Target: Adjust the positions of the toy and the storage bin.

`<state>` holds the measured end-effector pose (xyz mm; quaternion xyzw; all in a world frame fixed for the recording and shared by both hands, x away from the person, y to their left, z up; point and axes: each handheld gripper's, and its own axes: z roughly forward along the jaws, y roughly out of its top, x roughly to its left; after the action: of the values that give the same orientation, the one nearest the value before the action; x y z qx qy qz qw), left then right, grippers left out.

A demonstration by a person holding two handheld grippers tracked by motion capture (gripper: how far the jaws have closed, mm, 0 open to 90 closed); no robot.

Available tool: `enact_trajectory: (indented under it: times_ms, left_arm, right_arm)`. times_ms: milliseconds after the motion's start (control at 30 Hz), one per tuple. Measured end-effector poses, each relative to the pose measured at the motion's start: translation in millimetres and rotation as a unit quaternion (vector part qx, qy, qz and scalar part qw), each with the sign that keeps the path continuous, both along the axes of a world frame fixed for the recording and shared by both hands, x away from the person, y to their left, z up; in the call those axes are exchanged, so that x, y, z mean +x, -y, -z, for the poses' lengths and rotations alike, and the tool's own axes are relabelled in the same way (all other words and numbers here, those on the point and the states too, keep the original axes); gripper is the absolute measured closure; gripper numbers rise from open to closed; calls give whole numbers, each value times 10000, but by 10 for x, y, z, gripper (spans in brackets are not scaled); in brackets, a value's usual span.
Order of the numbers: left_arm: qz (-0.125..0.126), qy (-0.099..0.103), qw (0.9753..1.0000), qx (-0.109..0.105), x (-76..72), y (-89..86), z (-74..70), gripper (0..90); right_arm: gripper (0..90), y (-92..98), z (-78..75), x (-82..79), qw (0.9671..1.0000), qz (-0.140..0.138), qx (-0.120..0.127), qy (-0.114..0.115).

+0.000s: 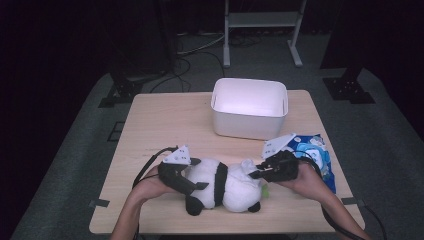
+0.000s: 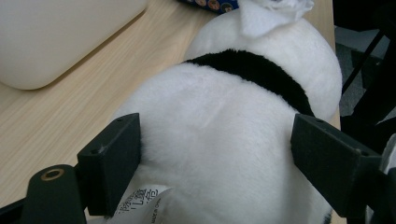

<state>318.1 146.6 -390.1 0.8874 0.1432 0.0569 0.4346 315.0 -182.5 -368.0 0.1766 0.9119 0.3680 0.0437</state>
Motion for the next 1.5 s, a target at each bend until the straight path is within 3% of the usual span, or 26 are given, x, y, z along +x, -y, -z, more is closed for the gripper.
enact_trajectory:
  times_ms: [333,500,633,700,933,1100,1500]
  left_arm:
    - [55,-25,10000,-67,6,-51,-56,160]
    - [-85,-58,9999,-101,21,-194,-68,159]
    - [-153,-136,9997,-120,46,-309,-56,158]
    - [-171,-137,9997,-94,48,-356,-55,158]
    - [-183,-192,9996,-124,55,-405,-37,158]
    - [-174,-231,9995,-121,59,-423,-29,158]
    - [-171,-283,9994,-73,65,-436,-7,127]
  right_arm:
    - [785,330,260,-75,9986,366,240,-281]
    - [784,337,200,-52,9987,390,229,-244]
    - [784,228,57,10,9993,309,158,-149]
    - [784,139,17,79,9996,255,11,-140]
    - [784,-82,68,480,9985,287,-254,-397]
    - [784,-251,114,650,9978,195,-379,-516]
    - [784,-820,20,735,9972,-314,-523,-440]
